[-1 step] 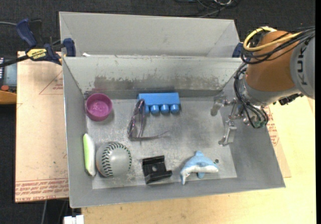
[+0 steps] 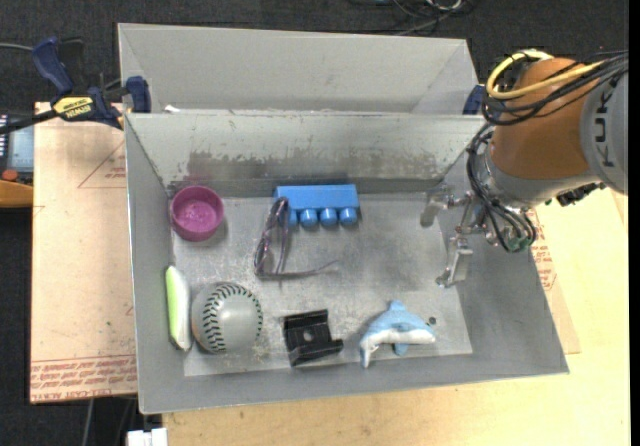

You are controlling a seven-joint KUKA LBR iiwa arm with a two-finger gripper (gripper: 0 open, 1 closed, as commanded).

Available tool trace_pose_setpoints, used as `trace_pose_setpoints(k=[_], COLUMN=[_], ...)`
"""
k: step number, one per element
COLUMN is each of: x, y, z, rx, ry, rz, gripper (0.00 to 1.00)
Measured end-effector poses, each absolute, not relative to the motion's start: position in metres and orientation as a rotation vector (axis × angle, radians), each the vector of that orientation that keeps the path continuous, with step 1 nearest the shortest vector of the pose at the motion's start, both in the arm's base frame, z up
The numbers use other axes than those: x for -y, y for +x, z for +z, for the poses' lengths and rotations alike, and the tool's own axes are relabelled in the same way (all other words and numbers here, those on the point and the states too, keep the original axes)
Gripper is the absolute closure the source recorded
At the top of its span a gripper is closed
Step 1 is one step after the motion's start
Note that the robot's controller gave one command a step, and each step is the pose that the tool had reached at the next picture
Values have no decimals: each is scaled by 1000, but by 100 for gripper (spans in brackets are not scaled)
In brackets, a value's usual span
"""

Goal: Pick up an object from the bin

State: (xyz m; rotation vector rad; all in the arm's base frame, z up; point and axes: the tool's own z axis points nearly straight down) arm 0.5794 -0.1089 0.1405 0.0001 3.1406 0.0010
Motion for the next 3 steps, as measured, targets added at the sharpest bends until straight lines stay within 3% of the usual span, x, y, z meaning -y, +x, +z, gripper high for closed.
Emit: trace_pose_setpoints(k=[1, 2, 3], x=[34, 47, -34], y=[528, 524, 522], z=[73, 142, 104], rx=[-3080, -3048, -3118], ry=[-652, -724, -449], rz=[7, -3, 10], gripper=[0, 0, 0])
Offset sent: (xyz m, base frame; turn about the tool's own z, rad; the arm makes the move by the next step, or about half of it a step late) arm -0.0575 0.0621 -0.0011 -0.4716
